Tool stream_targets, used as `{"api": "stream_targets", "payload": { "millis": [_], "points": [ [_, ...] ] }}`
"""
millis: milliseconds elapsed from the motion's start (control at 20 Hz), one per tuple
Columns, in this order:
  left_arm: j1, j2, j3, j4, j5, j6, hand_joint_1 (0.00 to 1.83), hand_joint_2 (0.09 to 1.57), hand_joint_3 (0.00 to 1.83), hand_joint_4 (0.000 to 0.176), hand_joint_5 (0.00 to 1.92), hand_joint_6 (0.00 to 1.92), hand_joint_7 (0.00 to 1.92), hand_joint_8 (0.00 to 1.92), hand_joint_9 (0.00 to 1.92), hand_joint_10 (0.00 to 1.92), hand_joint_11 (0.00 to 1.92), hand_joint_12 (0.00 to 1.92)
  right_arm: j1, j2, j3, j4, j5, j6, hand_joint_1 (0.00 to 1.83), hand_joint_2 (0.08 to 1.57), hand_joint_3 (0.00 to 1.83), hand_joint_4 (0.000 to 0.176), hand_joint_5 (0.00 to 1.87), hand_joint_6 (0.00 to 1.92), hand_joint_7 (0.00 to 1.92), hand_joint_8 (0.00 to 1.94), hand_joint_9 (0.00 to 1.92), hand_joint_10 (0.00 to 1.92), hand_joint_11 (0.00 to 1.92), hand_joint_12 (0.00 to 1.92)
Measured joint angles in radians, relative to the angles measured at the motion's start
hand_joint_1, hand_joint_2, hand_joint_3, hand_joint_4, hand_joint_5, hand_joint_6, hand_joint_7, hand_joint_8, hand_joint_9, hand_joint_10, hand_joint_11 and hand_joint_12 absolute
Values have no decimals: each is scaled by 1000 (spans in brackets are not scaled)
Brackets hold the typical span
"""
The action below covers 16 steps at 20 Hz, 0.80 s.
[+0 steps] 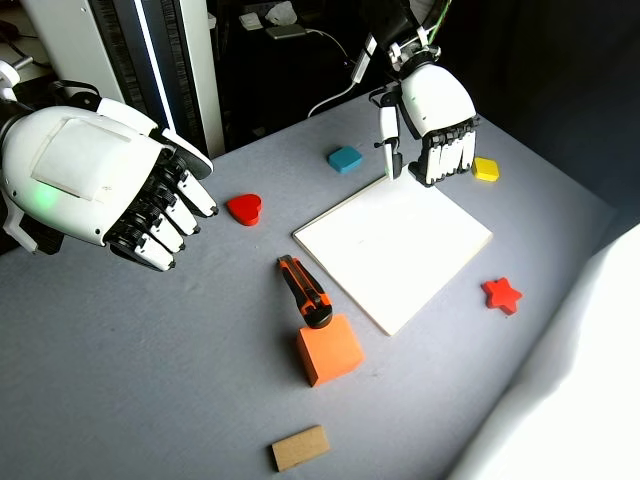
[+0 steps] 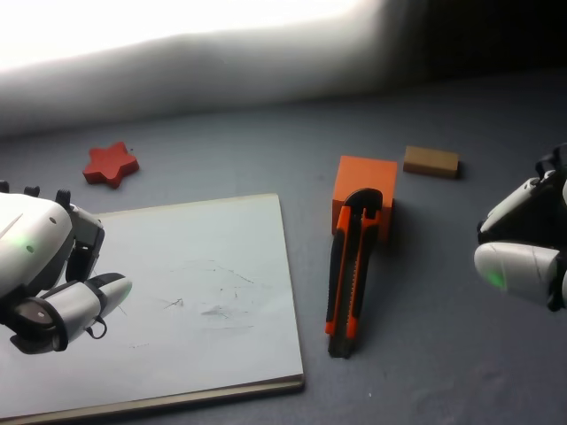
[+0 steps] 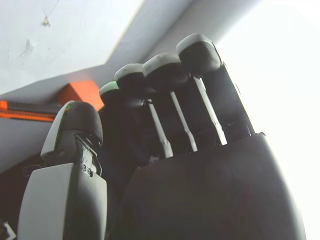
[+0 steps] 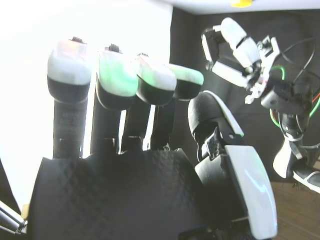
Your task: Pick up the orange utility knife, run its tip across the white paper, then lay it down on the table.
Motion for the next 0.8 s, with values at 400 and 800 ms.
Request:
{"api": "stream_targets", "payload": {
  "millis": [400,800],
  "points": [
    [8,-5,15,-24,13,7,285,1279,2,26,16,5,42,0,98,5,0,532,-6,0,6,-45,28,-13,349,1232,0,0,2,0,74,1,43,79,0,340],
    [8,-5,15,-61,10,11,265,1280,1,26,17,1,33,0,82,0,0,445,182,-127,261,-930,-66,467,973,1061,0,0,0,0,0,0,0,0,0,0]
  ]
}}
